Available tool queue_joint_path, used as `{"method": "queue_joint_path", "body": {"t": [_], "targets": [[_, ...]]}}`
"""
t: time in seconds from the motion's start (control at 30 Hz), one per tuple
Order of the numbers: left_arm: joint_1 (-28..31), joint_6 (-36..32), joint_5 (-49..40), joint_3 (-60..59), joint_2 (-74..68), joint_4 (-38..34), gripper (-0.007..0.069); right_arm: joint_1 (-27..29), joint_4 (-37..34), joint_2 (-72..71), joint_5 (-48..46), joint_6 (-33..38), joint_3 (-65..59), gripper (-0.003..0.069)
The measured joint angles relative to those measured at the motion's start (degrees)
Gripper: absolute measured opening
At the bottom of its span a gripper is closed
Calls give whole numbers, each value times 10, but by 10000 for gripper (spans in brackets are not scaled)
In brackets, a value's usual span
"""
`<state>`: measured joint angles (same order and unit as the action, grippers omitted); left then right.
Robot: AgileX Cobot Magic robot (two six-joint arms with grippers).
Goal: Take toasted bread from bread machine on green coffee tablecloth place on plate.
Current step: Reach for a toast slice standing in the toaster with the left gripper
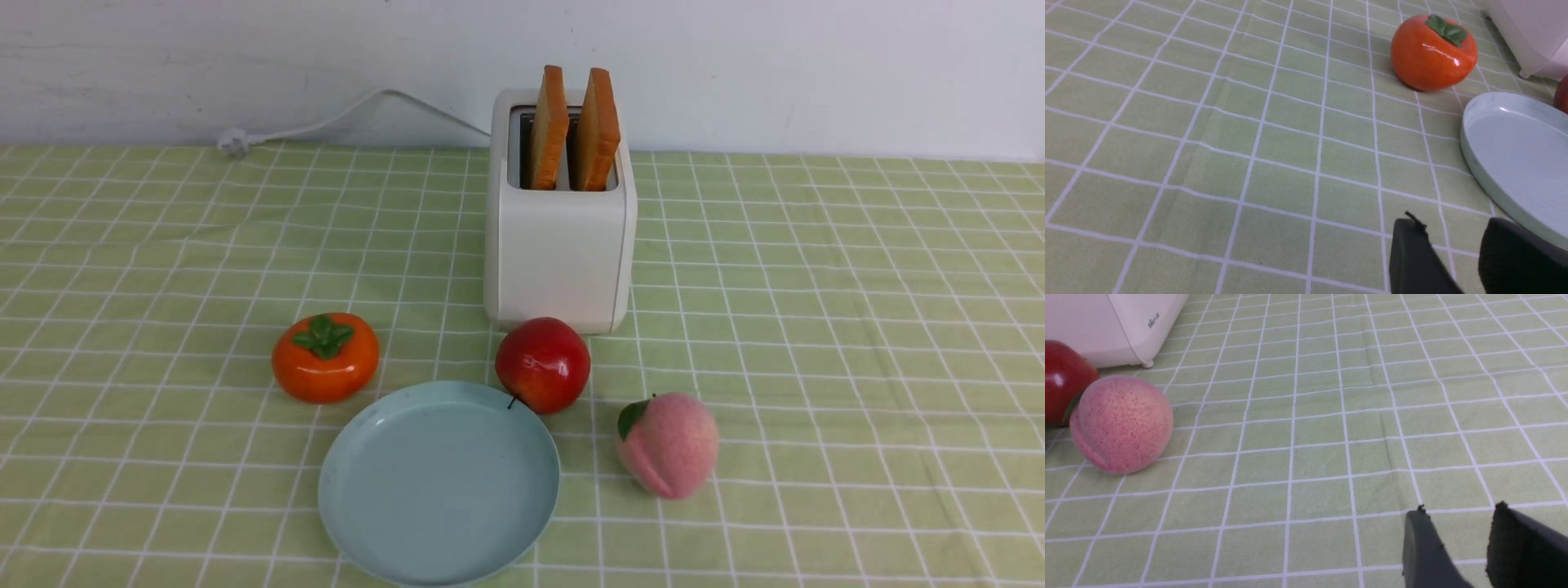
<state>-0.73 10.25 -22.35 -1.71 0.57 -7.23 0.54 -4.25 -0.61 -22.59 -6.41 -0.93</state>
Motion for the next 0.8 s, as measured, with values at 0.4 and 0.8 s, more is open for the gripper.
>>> {"method": "queue_joint_path", "body": {"t": [0.4, 0.8], "targets": [[0, 22, 91, 0, 0, -148, 239, 0, 0, 0, 0, 0, 0, 241], [0, 29, 201, 3, 0, -422, 231, 0, 6, 0, 1, 0, 0, 241]]}}
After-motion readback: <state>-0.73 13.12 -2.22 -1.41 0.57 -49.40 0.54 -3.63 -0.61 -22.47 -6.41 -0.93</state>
